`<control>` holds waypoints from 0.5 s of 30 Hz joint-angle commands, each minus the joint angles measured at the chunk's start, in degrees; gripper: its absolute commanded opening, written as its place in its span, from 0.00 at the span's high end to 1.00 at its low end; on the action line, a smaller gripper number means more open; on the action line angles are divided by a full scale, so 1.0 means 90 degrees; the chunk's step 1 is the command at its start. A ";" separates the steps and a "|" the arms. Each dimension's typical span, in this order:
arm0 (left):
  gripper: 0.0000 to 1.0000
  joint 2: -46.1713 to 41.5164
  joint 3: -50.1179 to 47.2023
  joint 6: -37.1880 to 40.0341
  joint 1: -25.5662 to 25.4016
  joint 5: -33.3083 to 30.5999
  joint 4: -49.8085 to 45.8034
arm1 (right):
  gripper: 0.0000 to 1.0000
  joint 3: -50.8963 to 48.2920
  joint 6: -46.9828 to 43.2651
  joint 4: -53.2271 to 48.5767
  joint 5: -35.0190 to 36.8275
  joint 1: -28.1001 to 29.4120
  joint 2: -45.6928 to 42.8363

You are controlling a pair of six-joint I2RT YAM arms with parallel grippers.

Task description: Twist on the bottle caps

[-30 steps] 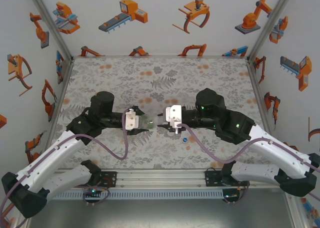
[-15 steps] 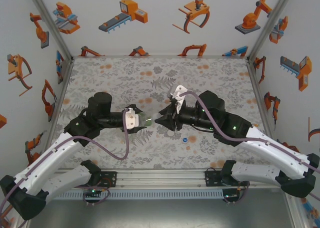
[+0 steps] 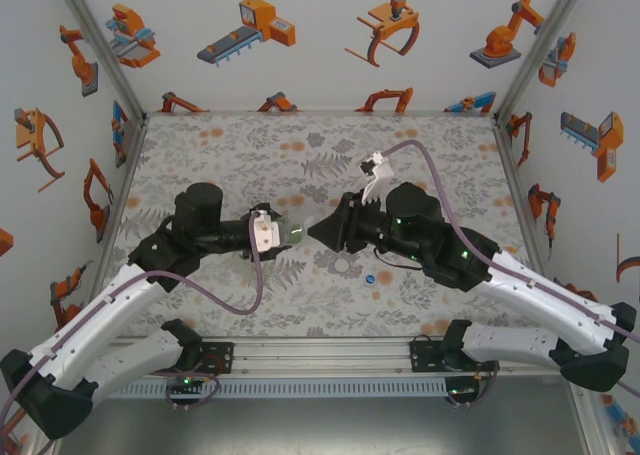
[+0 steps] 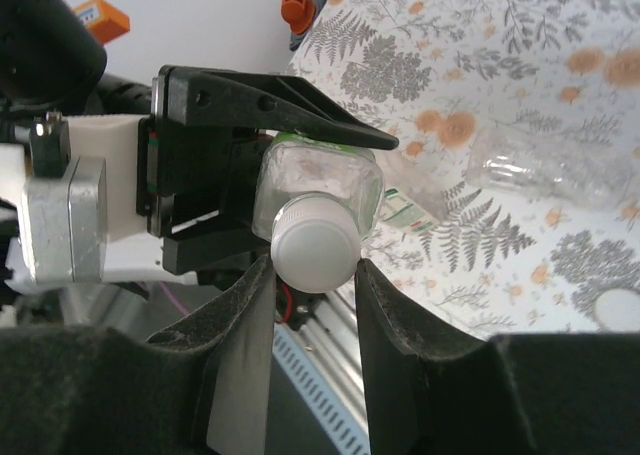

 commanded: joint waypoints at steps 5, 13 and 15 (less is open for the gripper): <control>1.00 -0.0121 0.0036 0.0106 -0.0066 0.0592 0.0237 | 1.00 0.0061 0.1021 0.0126 0.0727 -0.0109 0.0065; 1.00 -0.0089 0.0036 0.0087 -0.0069 0.0601 0.0239 | 1.00 -0.0089 0.0634 0.0351 0.0785 -0.0114 -0.0159; 1.00 -0.0090 0.0035 0.0088 -0.0066 0.0602 0.0238 | 0.91 -0.0092 0.0465 0.0401 0.0689 -0.0122 -0.0190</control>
